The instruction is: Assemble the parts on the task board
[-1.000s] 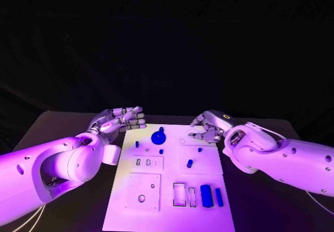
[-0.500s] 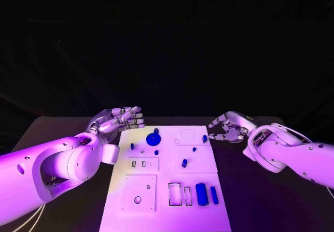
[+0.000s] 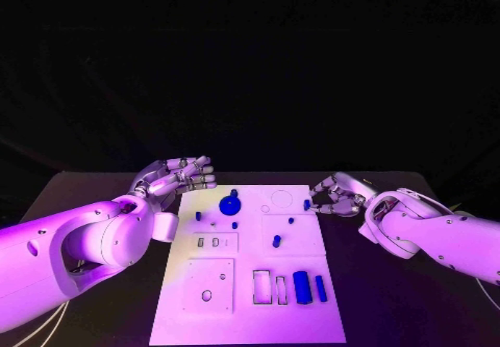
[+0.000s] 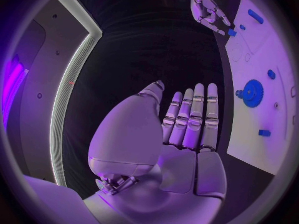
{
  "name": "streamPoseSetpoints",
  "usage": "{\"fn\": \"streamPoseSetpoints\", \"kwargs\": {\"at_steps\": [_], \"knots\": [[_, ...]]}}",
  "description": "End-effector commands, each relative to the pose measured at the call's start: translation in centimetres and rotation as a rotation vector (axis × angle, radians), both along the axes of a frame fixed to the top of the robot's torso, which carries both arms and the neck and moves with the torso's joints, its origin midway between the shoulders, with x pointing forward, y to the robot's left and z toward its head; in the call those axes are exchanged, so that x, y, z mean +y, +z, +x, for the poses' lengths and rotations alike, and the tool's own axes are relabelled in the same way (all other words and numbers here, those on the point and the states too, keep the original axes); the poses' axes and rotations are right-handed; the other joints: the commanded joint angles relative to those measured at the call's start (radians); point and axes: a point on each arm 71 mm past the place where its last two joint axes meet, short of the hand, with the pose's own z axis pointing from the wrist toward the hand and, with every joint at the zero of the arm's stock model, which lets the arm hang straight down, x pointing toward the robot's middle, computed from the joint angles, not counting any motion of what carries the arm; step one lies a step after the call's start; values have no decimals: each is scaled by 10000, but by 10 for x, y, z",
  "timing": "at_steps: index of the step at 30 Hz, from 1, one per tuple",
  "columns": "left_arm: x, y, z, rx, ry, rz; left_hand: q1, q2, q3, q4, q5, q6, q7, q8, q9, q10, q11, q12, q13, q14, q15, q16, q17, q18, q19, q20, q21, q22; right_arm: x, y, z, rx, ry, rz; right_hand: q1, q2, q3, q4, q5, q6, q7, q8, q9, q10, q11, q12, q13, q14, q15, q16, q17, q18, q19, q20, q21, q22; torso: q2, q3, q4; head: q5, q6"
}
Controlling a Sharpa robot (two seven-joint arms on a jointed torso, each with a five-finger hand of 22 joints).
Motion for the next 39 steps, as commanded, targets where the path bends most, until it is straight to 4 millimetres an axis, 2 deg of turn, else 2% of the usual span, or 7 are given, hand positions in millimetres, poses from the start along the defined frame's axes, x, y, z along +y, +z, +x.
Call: {"fn": "streamPoseSetpoints", "kwargs": {"at_steps": [1,8,12,25,31,39], "knots": [[-2,1,0,-64,-216,-93,105,-21,7,-61,-39,60,75,-60,-9,36,40,-50,-4,54,38,-71,17,96,-86,-12,35,-4,3,-5,1,191,249,-95,161,21,6,-111,-26,-42,-6,2,-4,-16,10,20,1242,927,7,16,2093,10,61,23,33,83,0,-19,-5,4,-43],[-2,1,0,-57,-214,-90,105,-21,7,-61,-39,60,75,-60,-9,36,40,-50,-4,54,38,-71,17,96,-86,-12,35,-4,6,-10,3,281,269,-192,230,33,36,-169,-35,-26,-6,7,-2,-10,10,29,1250,931,9,22,2110,6,74,24,45,103,-7,-9,-9,33,-80],[-2,1,0,-51,-218,-88,105,-21,7,-61,-39,60,75,-60,-9,36,40,-50,-4,54,38,-71,17,96,-86,-12,35,-4,7,-11,5,243,224,-206,251,63,60,-183,-34,-16,-3,9,-1,-2,12,38,1260,933,9,26,2119,2,87,25,60,122,-12,-11,-22,47,-82],[-2,1,0,-8,-254,-84,105,-21,7,-61,-39,60,75,-60,-9,36,40,-50,-4,54,38,-71,17,96,-86,-12,35,-4,14,-12,8,228,256,-213,270,180,141,-195,-65,56,-7,32,9,49,9,94,1316,948,8,50,2177,-13,134,25,113,187,-13,-26,-1,36,-94],[-1,0,0,8,-257,-79,105,-21,7,-61,-39,60,75,-60,-9,36,40,-50,-4,54,38,-71,17,96,-86,-12,35,-4,15,-13,10,225,266,-220,293,313,263,-230,-126,352,-82,156,65,130,-48,186,1407,953,-29,58,2198,-20,167,7,145,238,-21,-27,-9,26,-105],[-2,0,0,15,-263,-78,105,-21,7,-61,-39,60,75,-60,-9,36,40,-50,-4,54,38,-71,17,96,-86,-12,35,-4,17,-14,10,258,283,-226,328,379,371,-290,-226,540,-165,232,101,181,-118,245,1466,967,-86,80,2253,-34,214,-37,199,310,-22,-23,-10,43,-107]]}}
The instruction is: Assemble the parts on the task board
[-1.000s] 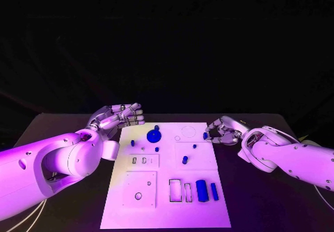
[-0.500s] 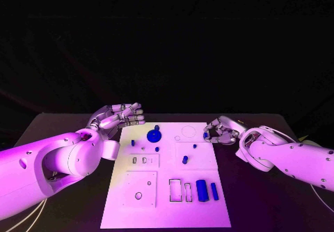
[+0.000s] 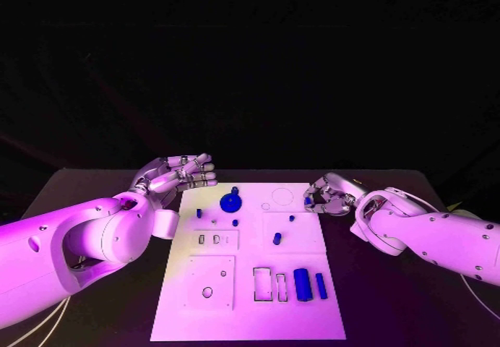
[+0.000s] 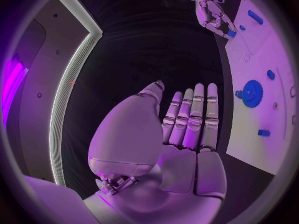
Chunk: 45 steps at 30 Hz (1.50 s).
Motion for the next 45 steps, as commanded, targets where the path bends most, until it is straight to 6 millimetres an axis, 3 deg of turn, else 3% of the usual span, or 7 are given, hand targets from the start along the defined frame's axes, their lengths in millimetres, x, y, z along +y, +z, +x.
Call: {"fn": "streamPoseSetpoints", "kwargs": {"at_steps": [1,26,38,43,45], "knots": [[-2,1,-1,-39,-213,-82,105,-21,8,-61,-39,21,37,-60,-9,36,40,-50,-4,54,38,-30,12,96,-86,-12,35,-4,1,-1,0,65,120,-134,-23,106,80,0,-85,103,-6,60,20,111,-53,41,1471,967,-92,41,2248,-37,77,-33,53,324,-3,1,-4,5,-5],[-1,1,0,9,-197,-57,119,-17,15,-71,-39,22,38,-72,-10,38,40,-62,-4,60,37,-45,17,98,-96,-9,38,-4,-1,-3,2,174,-88,-251,-74,150,136,-3,-203,194,-45,95,38,131,-89,63,1493,981,-125,63,2303,-50,113,-66,94,378,2,4,-2,-26,-44],[0,1,0,18,-184,-50,122,-15,17,-74,-40,19,41,-81,-11,35,43,-72,-5,62,38,-56,20,99,-103,-7,40,-5,3,-1,1,-103,33,-28,-79,494,445,-107,-411,825,-360,469,226,308,-352,240,1676,1007,-335,104,2407,-95,251,-237,263,584,-6,3,10,-20,-82],[0,0,0,25,-176,-44,122,-15,17,-74,-40,19,41,-81,-11,35,43,-72,-5,62,38,-56,20,99,-103,-7,40,-5,4,2,0,-465,-151,189,-249,492,442,-70,-432,907,-426,545,284,349,-413,275,1714,1020,-393,125,2459,-112,296,-297,316,650,-6,4,-7,-10,-79],[0,0,0,27,-168,-41,122,-15,17,-74,-40,19,41,-81,-11,35,43,-72,-5,62,38,-56,20,99,-103,-7,40,-5,5,4,-2,-555,-242,236,-380,463,425,-34,-253,937,-467,588,322,359,-449,278,1720,1026,-426,135,2485,-117,311,-332,331,674,-14,3,-7,-8,-77]]}}
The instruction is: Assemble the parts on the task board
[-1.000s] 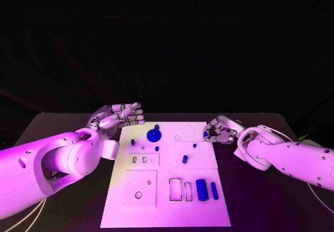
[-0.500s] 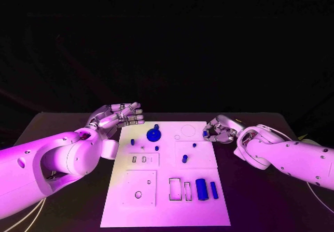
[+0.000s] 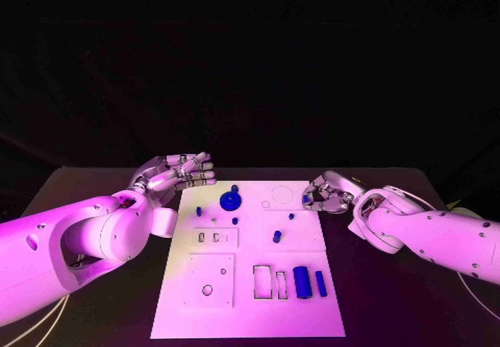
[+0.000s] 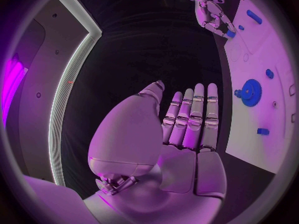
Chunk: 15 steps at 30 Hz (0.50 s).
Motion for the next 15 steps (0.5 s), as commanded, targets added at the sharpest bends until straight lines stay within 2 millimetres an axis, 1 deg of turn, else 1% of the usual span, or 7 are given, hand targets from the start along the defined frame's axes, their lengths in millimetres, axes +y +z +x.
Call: {"fn": "streamPoseSetpoints", "kwargs": {"at_steps": [1,2,6,8,10,11,15], "knots": [[-1,1,0,-49,-171,-72,122,-15,-10,-47,-40,20,41,-41,-11,35,43,-35,-5,62,38,-56,15,97,-67,29,40,-5,4,6,-3,-461,-206,171,-241,13,-23,93,312,252,-217,139,221,341,-87,42,1720,1030,-112,62,2500,-119,43,-90,57,684,-20,-8,-11,19,0],[-1,1,0,-49,-166,-70,122,-15,-10,-47,-40,20,41,-41,-11,35,43,-35,-5,62,38,-56,15,97,-67,29,40,-5,5,7,-4,-486,-219,182,-299,8,-29,114,416,252,-228,153,236,345,-97,43,1724,1032,-123,66,2511,-123,53,-102,69,699,-18,-8,-8,16,-6],[0,1,1,-41,-137,-57,122,-15,-10,-47,-40,20,41,-41,-11,35,43,-35,-5,62,38,-56,15,97,-67,29,40,-5,16,16,-10,-584,-146,171,-383,25,-26,146,530,251,-242,175,262,370,-112,68,1752,1044,-139,86,2561,-141,101,-121,131,766,-23,-16,-3,16,-19],[0,0,1,-32,-122,-49,122,-15,-10,-47,-40,20,41,-41,-11,35,43,-35,-5,62,38,-56,15,97,-67,29,40,-5,26,22,-13,-614,-3,149,-415,28,-14,149,639,242,-252,187,279,377,-123,73,1758,1047,-149,90,2573,-146,115,-133,147,788,-37,-22,-5,35,-37],[0,0,2,-25,-111,-43,122,-15,-10,-47,-40,20,41,-41,-11,35,43,-35,-5,62,38,-56,15,97,-67,29,40,-5,37,27,-16,-630,199,111,-447,12,-12,150,724,225,-252,192,292,382,-126,76,1763,1048,-155,92,2576,-150,125,-141,157,803,-39,-18,6,56,-43],[1,0,3,-22,-104,-39,122,-15,-10,-47,-40,20,41,-41,-11,35,43,-35,-5,62,38,-56,15,97,-67,29,40,-5,43,29,-18,-633,312,76,-454,10,-12,152,733,223,-252,193,294,383,-127,77,1764,1049,-156,93,2579,-151,127,-142,160,807,-58,-21,12,63,-72],[1,-1,5,-9,-64,-20,122,-15,-10,-47,-40,20,41,-41,-11,35,43,-35,-5,62,38,-56,15,97,-67,29,40,-5,69,34,-23,-646,759,-98,-487,14,-13,167,758,224,-252,200,302,403,-126,101,1790,1059,-157,111,2625,-168,169,-145,219,865,-101,-33,22,204,-156]]}}
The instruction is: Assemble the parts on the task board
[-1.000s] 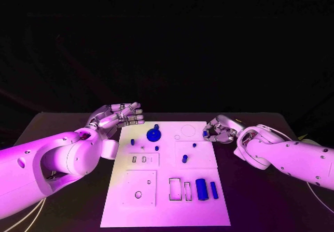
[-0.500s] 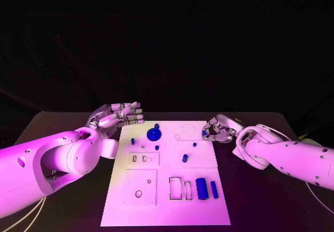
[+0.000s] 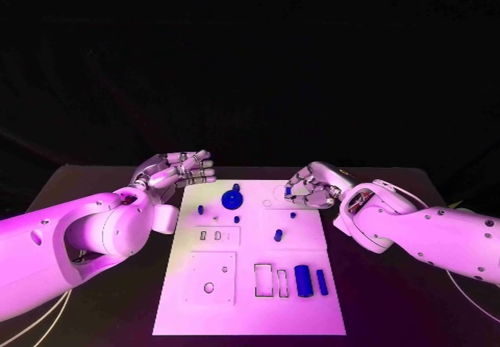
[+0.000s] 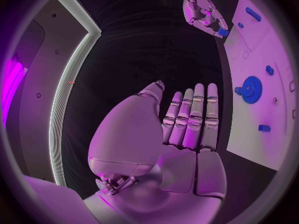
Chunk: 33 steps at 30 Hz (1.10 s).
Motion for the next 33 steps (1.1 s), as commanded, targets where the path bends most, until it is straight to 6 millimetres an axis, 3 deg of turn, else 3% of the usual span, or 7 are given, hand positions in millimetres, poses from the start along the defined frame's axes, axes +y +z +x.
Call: {"fn": "streamPoseSetpoints", "kwargs": {"at_steps": [1,8,15,23,33], "knots": [[-2,0,1,-33,-183,-68,122,-15,-10,-48,-40,20,42,-41,-11,35,43,-36,-5,62,38,-56,16,98,-67,29,40,-5,19,2,-4,-88,25,-577,-83,12,3,67,49,225,-252,121,300,402,-62,68,1789,1077,-70,76,2634,-171,52,-21,46,877,-54,-15,24,128,-109],[-4,-2,4,-1,-167,-42,124,-13,-8,-49,-41,19,42,-50,-11,33,44,-45,-6,67,39,-65,20,99,-73,31,43,-5,76,1,-18,-460,1209,-1257,-128,47,18,93,71,223,-256,131,312,414,-66,80,1802,1077,-73,76,2635,-179,75,-25,76,910,-126,-26,50,455,-285],[-5,-3,6,17,-165,-29,124,-13,-8,-49,-41,19,42,-50,-11,33,44,-45,-6,67,39,-65,20,99,-73,31,43,-5,118,-14,-28,-678,1990,-1925,-157,55,22,107,96,214,-258,133,319,389,-67,46,1768,1067,-75,58,2590,-159,25,-27,1,843,-133,-49,87,596,-411],[-5,-3,6,32,-167,-22,124,-13,-8,-49,-41,19,42,-50,-11,33,44,-45,-6,67,39,-65,20,99,-73,31,43,-5,140,-31,-34,-516,2291,-2254,-204,41,14,125,94,202,-254,135,326,375,-65,28,1751,1058,-75,45,2555,-144,-14,-29,-58,792,-126,-43,52,759,-479],[-6,-3,6,31,-196,-32,124,-11,-7,-49,-41,21,40,-53,-11,36,44,-48,-5,71,39,-69,22,99,-76,32,44,-5,153,-46,-39,-286,2424,-2450,-244,27,3,139,81,195,-252,139,333,373,-63,24,1748,1056,-74,40,2544,-138,-29,-30,-82,774,-129,-32,52,820,-498]]}}
